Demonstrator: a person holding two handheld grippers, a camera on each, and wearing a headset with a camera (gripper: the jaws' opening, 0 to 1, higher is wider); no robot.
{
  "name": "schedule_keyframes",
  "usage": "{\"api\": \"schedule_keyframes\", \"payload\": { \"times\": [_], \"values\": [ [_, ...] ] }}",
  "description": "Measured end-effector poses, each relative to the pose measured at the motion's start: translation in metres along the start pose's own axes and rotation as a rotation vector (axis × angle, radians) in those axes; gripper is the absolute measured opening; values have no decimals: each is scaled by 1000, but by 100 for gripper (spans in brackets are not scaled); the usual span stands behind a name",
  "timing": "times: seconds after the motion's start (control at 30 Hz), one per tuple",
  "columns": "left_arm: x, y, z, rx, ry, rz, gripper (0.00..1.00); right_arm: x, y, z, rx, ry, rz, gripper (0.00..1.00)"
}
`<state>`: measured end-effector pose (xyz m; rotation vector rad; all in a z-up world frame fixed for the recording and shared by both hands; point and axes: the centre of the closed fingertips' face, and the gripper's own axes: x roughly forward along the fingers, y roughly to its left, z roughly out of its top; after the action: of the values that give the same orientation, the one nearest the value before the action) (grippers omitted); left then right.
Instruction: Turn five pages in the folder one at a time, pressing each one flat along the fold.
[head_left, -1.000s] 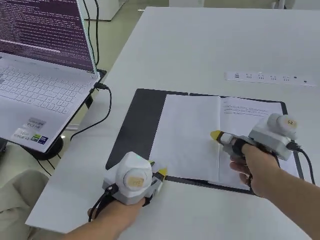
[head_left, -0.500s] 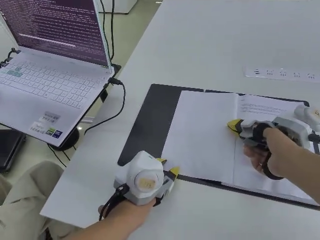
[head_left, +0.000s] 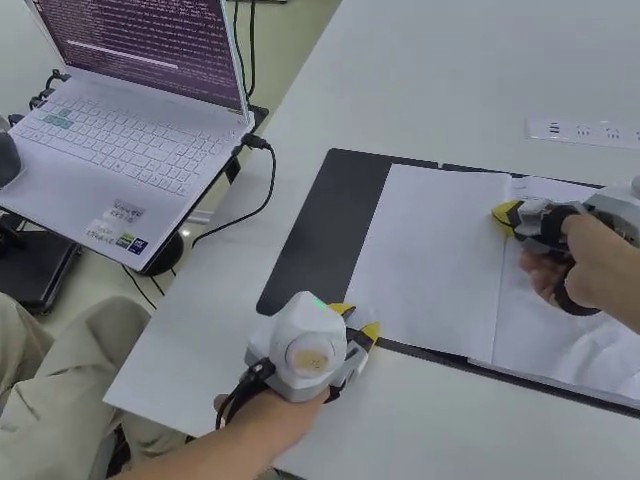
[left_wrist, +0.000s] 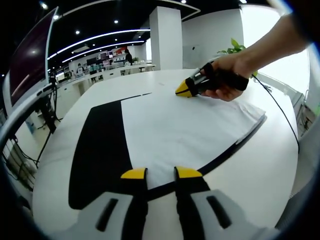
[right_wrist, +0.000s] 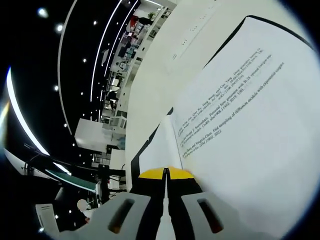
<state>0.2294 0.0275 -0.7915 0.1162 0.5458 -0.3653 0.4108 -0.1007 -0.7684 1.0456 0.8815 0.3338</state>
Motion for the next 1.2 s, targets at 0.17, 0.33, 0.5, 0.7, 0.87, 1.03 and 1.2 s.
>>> {"api": "schedule_keyframes", "payload": {
  "times": [0.17,0.33,0.5,0.7,0.87,1.03,1.2],
  "values": [
    [0,0,0,-2,-8,1,19,8,1,13,50,-41,7,0],
    [0,0,0,1,-13,0,19,20,5,30,80,-89,11,0],
    [0,0,0,0,-15,1,19,30,7,48,85,-144,6,0],
    [0,-1,0,1,-16,0,19,37,4,56,93,-160,-3,0],
    [0,0,0,-1,-17,0,19,35,4,54,80,-156,-1,0],
    [0,0,0,-2,-16,1,19,28,1,47,92,-120,-2,0],
    [0,-1,0,-4,-16,0,19,19,-1,32,102,-67,5,0]
  ]
}}
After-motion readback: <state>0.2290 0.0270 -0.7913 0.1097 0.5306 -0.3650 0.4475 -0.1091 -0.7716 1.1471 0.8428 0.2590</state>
